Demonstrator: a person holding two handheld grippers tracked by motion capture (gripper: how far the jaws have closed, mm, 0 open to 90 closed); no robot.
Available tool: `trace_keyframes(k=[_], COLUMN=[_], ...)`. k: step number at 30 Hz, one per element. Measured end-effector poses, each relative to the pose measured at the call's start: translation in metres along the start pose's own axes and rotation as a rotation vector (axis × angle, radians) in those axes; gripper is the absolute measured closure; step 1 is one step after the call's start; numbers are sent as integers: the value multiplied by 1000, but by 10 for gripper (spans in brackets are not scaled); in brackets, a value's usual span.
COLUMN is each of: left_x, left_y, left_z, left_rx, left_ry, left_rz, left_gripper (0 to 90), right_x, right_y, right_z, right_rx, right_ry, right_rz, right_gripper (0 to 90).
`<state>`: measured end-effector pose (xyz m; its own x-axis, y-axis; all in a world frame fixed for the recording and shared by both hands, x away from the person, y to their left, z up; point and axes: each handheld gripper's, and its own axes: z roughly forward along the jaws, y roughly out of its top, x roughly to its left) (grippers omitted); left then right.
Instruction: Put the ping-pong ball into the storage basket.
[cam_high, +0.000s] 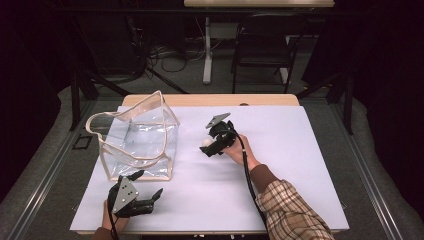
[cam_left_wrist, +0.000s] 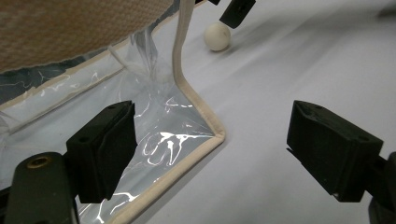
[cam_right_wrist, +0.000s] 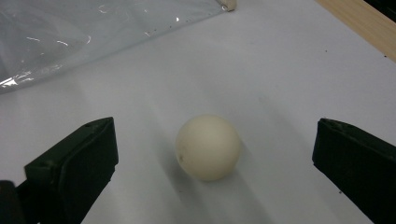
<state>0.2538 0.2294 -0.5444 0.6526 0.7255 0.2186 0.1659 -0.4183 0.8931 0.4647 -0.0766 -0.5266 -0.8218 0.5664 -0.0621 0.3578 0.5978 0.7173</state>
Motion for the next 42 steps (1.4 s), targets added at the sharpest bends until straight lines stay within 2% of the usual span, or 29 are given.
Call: trace_keyframes(k=[7,16,19,21,22,23,25,30,34,35,42], left_x=[0,0,-1,-1,-1,-1,-1,-1,-1,-1,-1], left_y=[0,0,0,0,0,0,0,0,0,0,0], left_z=[0,0,0,0,0,0,0,0,0,0,0], left_rx=[2,3,4,4,5,5,6,5,5,5,6], left_ry=[1,3,1,1,0,0,0,0,0,0,0], left_rz=[3,4,5,5,4,4,5,5,5,5,5], left_gripper=[160,160,160,160,160,160,160,160,160,160,160], right_x=[0,-1,-1,0,-1,-1,0,1,2,3,1], right_y=[-1,-3,-4,-4,-4,-4,-4,-5,-4,-4,-5], right_z=[5,11,13,13,13,13,13,16,17,18,19], right_rx=[14,23,31,34,30,30,33,49,54,53,54], right_ry=[-3,15,17,18,14,14,-1,-6,-13,-18,-18], right_rz=[1,11,16,19,17,17,24,7,14,10,13], right_gripper=[0,0,27,79,154,154,210,288,331,372,417])
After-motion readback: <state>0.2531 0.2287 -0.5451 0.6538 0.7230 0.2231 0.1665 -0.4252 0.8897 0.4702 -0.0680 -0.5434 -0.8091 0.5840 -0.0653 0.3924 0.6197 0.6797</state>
